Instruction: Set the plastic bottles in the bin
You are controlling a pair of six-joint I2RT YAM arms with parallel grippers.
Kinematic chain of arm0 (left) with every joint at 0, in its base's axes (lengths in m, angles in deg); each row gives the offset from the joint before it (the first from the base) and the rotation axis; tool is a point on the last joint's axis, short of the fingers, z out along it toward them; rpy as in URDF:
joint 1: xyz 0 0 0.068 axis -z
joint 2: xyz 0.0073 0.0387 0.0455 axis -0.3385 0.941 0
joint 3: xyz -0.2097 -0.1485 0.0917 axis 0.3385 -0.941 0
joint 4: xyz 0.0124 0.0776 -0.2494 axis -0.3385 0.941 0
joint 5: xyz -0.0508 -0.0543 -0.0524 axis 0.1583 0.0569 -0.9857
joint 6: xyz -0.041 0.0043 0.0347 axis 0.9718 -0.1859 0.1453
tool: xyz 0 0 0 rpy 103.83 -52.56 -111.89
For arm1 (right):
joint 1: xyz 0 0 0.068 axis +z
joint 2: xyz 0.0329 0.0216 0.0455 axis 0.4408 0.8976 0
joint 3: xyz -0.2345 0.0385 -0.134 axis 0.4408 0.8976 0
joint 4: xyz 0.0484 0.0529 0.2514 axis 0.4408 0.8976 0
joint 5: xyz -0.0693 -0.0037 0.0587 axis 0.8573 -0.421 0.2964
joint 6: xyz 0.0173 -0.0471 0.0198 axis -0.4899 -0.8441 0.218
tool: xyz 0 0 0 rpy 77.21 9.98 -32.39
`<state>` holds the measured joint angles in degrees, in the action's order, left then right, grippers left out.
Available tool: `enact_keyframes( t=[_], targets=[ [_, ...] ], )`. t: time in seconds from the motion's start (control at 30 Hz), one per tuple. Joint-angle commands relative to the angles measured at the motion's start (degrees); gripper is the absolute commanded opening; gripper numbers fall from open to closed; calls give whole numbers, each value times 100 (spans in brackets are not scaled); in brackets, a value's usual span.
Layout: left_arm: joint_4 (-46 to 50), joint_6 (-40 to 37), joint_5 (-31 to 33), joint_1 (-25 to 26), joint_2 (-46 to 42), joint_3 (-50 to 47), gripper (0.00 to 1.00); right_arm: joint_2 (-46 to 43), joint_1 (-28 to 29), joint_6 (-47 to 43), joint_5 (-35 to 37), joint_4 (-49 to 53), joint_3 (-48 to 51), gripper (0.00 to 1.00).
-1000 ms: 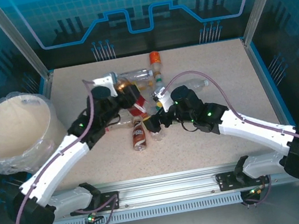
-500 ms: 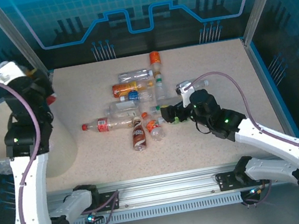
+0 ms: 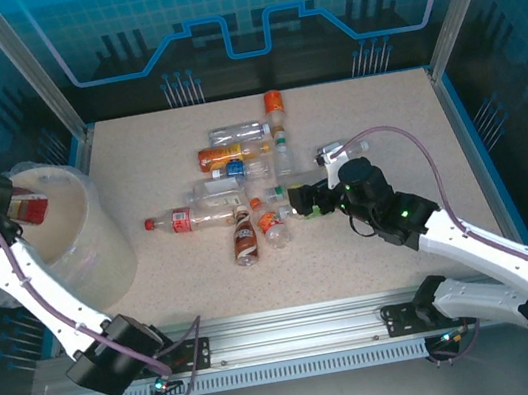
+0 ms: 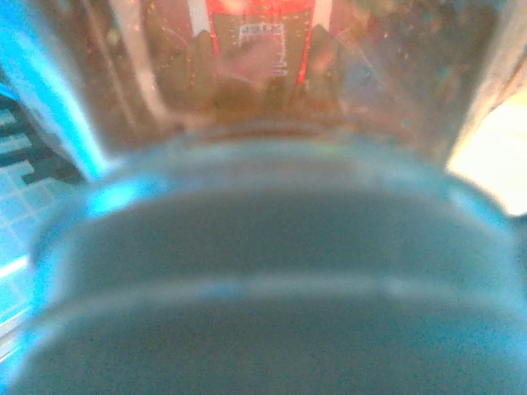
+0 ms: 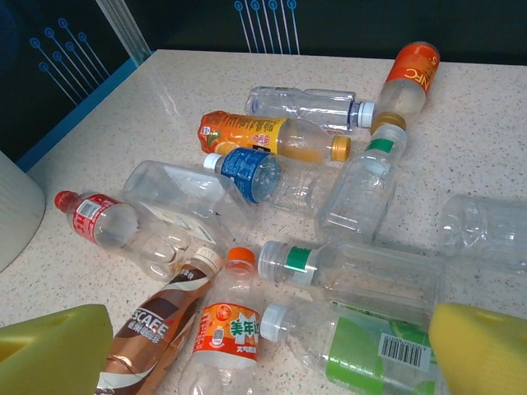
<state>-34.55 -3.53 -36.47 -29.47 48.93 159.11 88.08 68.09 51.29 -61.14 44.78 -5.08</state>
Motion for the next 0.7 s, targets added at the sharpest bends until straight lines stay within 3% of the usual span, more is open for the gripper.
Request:
enact_keyframes(
  t=[0.0, 0.13, 0.5, 0.67],
  targets=[
    [-207, 448, -831, -82, 142, -226, 53, -14, -73, 133, -18, 4, -240, 100],
    [-742, 1026, -1195, -33, 220, -714, 55, 25, -72, 27, -60, 95, -366, 100],
    [-1171, 1339, -558, 908, 622, -1061, 61, 34, -72, -320, -57, 323, -591, 100],
    [-1383, 1458, -549, 1085, 819, -1261, 68, 110, -71, -264, -139, 224, -535, 100]
  ],
)
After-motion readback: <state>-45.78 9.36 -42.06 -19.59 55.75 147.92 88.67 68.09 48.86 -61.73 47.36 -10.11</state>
